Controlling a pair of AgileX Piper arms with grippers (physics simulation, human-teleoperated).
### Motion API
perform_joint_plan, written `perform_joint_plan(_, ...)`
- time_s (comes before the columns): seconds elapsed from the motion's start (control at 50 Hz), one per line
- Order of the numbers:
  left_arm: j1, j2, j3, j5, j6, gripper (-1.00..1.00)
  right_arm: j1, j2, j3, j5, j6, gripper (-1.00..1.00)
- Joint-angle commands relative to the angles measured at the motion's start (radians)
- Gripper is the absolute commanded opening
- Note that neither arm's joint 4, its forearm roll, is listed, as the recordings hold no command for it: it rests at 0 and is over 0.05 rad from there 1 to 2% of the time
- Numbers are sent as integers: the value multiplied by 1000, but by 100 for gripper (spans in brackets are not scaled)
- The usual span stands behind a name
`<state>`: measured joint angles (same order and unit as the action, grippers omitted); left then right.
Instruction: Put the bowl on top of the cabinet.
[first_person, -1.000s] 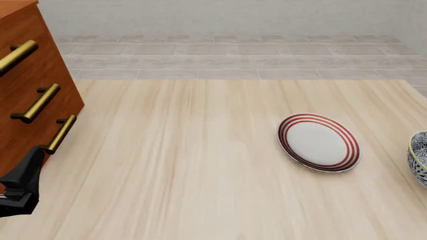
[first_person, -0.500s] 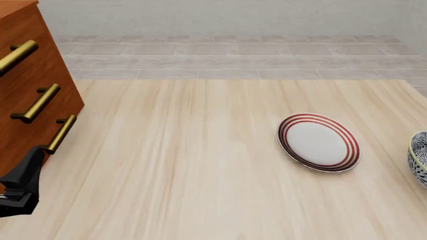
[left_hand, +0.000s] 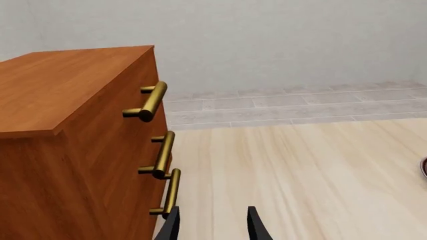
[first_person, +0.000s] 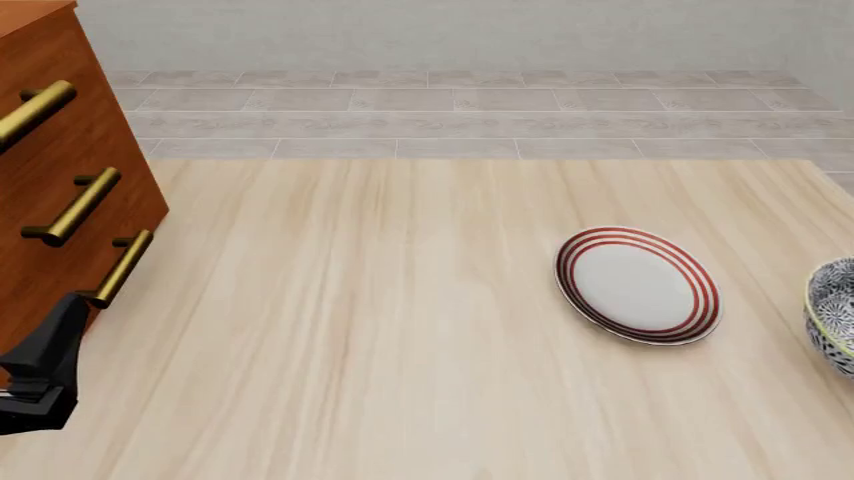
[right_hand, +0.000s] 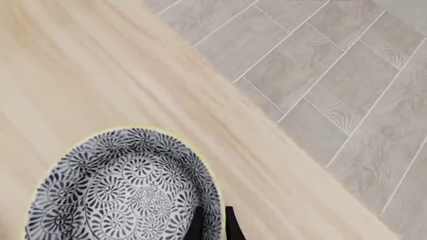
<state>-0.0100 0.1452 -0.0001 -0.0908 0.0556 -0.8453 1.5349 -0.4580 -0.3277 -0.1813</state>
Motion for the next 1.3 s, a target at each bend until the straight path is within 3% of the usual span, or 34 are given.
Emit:
perform_joint_plan(0.02,1,-1,0,0,-1,100,12,-13,13,23,18,-100)
perform_joint_plan(0.9,0,2,0,-6,-10,100,74,-346,-76,290,41,-100)
perform_joint_plan(1.3,0,-7,0,0,-11,100,127,-444,-115,366,41,-100)
